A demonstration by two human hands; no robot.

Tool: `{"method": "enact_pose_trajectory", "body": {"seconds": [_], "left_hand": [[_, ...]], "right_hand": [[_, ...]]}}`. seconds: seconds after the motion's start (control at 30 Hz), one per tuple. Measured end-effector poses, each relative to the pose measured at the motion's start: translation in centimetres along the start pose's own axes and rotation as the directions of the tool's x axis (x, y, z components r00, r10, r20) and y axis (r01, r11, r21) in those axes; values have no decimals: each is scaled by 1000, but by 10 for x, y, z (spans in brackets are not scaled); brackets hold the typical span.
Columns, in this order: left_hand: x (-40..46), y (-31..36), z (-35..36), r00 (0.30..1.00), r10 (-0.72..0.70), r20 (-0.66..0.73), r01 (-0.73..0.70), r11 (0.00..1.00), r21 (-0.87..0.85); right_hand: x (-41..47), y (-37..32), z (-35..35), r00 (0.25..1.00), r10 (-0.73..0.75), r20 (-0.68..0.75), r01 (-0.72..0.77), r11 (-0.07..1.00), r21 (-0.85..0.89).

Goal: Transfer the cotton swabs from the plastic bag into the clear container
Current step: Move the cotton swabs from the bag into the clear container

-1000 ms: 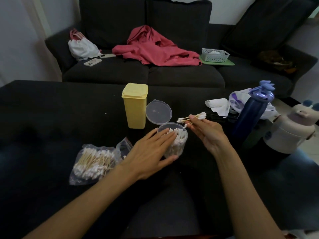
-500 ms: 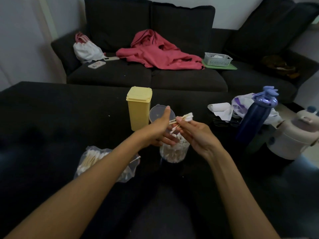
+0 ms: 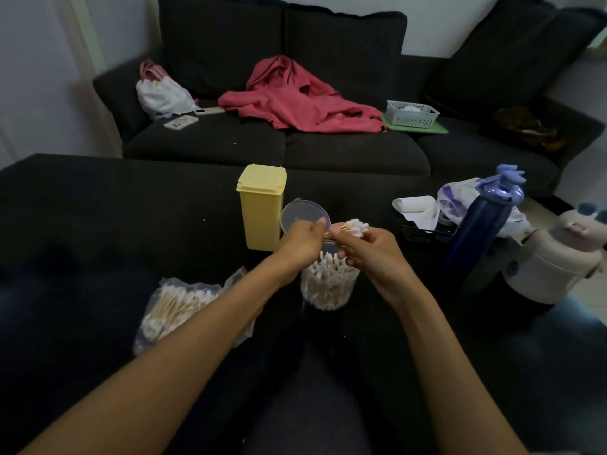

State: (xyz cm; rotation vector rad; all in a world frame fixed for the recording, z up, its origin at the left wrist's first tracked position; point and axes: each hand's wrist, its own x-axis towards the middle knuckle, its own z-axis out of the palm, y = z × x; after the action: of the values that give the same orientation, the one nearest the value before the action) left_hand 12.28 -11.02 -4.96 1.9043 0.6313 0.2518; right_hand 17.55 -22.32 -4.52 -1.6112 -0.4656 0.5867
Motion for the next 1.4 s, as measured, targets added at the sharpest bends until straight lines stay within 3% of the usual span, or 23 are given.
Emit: {"method": "enact_pose_trajectory", "body": {"seconds": [0.13, 0.33, 0.4, 0.53, 0.57, 0.73, 0.83, 0.9, 1.0, 1.13, 1.4], "left_hand": [[-2, 0, -6, 975, 202, -94, -182, 965, 188], [-7, 5, 4, 950, 273, -149, -235, 943, 234], [-4, 5, 4, 957, 246, -153, -216, 957, 193], [-3, 2, -1, 979, 195, -55, -197, 980, -30], [-3, 2, -2, 981, 192, -37, -194, 980, -54], [-6, -1, -8, 989, 138, 56, -135, 990, -40], [-6, -10, -30, 999, -1, 45, -6, 988, 157], [0, -23, -49, 990, -134, 45, 110, 928, 357], [4, -37, -53, 922, -275, 272, 118, 869, 480], [12, -53, -31, 899, -200, 390, 59, 937, 345], [17, -69, -14, 920, 53, 389, -61, 998, 9]], "right_hand": [[0, -1, 4, 997, -35, -72, 37, 999, 34], [1, 10, 25, 932, -281, -229, 198, 924, -329], [2, 11, 26, 932, -288, -222, 223, 935, -277], [1, 7, 20, 989, -92, -116, 111, 980, 167], [1, 8, 20, 992, -78, -101, 97, 975, 198], [4, 11, 23, 959, -194, -206, 170, 977, -131], [5, 9, 12, 942, -178, -284, 140, 979, -149], [6, 8, 1, 943, -131, -306, 93, 987, -134], [5, 7, -8, 956, -60, -287, 22, 991, -131], [3, 8, -3, 974, 23, -224, -56, 988, -143], [5, 10, -5, 980, 29, -195, -64, 983, -173]]}}
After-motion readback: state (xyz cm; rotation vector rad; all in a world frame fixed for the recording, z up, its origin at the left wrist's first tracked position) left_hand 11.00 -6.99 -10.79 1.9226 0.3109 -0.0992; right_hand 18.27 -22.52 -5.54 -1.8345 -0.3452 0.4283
